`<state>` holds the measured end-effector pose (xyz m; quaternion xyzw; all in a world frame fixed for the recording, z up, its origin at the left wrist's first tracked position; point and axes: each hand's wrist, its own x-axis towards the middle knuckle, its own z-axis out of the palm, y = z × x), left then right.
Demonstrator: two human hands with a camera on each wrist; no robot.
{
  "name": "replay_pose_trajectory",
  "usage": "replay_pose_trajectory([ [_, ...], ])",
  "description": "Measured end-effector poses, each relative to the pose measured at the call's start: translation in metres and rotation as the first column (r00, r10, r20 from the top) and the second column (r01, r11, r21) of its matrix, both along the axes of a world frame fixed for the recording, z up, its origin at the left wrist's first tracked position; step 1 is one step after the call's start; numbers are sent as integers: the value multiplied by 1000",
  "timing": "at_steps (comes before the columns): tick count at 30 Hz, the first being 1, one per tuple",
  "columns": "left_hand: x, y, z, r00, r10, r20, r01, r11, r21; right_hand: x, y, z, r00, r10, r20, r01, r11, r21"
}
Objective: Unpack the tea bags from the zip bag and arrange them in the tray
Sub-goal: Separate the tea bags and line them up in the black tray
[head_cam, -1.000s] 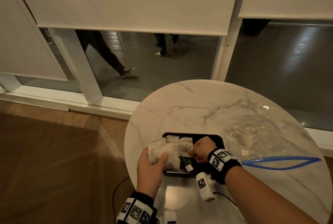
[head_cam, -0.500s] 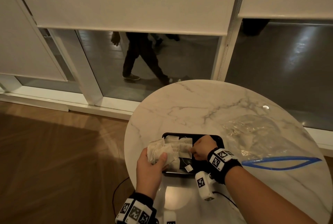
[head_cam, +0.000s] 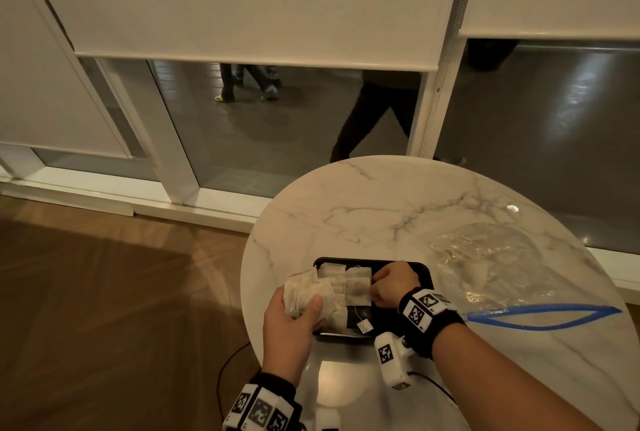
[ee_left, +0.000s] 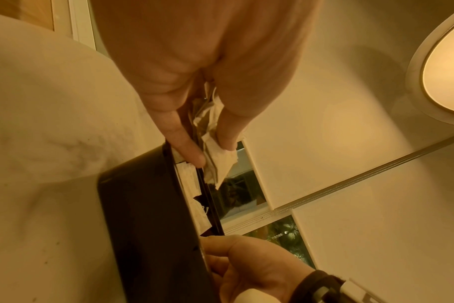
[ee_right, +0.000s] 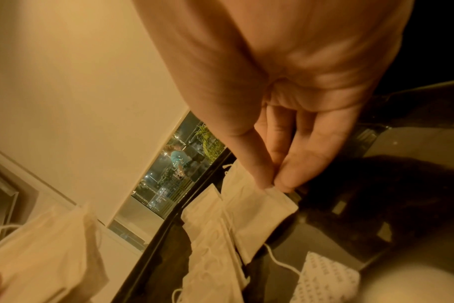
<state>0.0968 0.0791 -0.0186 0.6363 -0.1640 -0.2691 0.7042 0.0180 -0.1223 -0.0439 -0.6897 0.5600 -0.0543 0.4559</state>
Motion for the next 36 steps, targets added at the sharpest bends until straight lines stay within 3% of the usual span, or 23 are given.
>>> replay_pose_trajectory([
  [9,2,-1,-4,1000,15,-19,-15,1000,13,0,-1,0,1000,-16,-16,16,1000,-24],
  [18,3,1,-4,999,25,36,-26,999,28,-7,-7,2,994,-83,74,80,996,45],
  [22,0,0,0,999,18,44,-19,1000,13,-23,4,21,940,-191,284,141,972,189],
  [25,-6,-3,5,1000,-1,9,1,1000,-5,-40,19,37,891,-215,400,145,970,198],
  [29,-18,-10,9,998,-40,-45,39,999,-24,-59,51,62,837,-157,525,67,980,186],
  [33,-32,-16,16,993,-101,-69,97,994,-59,-73,77,68,798,0,603,-95,988,126],
  [36,-39,-18,19,992,-111,-66,106,992,-64,-81,82,66,776,4,630,-79,993,91],
])
